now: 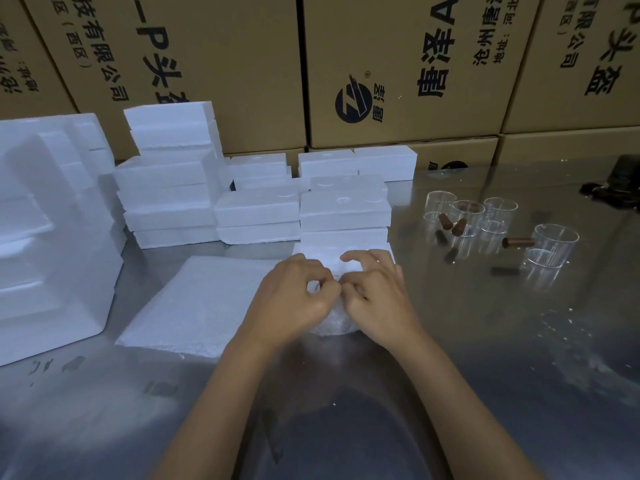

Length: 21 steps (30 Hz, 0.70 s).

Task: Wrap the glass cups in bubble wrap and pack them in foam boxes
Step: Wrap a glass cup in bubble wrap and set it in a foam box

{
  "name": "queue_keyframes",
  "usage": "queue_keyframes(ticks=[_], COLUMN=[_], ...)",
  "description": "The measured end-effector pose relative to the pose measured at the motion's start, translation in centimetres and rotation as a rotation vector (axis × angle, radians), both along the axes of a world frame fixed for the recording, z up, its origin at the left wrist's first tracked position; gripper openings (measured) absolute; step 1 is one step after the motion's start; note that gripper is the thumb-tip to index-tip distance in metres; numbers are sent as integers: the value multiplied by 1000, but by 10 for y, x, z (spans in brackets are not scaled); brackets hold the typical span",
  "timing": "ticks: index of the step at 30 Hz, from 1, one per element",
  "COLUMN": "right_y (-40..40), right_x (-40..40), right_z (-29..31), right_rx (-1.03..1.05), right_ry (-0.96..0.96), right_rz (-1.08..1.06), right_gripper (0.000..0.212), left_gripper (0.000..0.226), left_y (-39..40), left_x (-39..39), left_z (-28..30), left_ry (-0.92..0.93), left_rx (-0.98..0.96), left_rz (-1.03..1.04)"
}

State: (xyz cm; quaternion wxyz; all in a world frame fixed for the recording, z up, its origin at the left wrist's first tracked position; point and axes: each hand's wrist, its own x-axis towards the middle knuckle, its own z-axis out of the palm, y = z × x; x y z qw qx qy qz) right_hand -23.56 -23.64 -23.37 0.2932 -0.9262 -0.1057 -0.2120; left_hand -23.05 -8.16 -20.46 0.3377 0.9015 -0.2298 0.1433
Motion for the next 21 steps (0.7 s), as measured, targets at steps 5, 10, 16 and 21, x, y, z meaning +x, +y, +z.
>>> queue_keyframes(ticks=[5, 10, 16, 21], right_y=[-8, -30, -34, -35], right_x=[2, 12, 21, 21], right_z=[12, 1, -8, -10], right_rx=[511, 537, 526, 562], right_ry=[-203, -7, 179, 277], right_rz=[-205, -355, -346, -351], right_gripper=[28, 29, 23, 20], left_gripper=[52, 44, 62, 42], left_y=[-11, -13, -7, 5], left_x=[-3, -3, 0, 6], left_z=[-9, -11, -14, -2], left_ry=[16, -235, 18, -4], left_rx=[273, 296, 262, 1], left_rz=[58, 57, -11, 35])
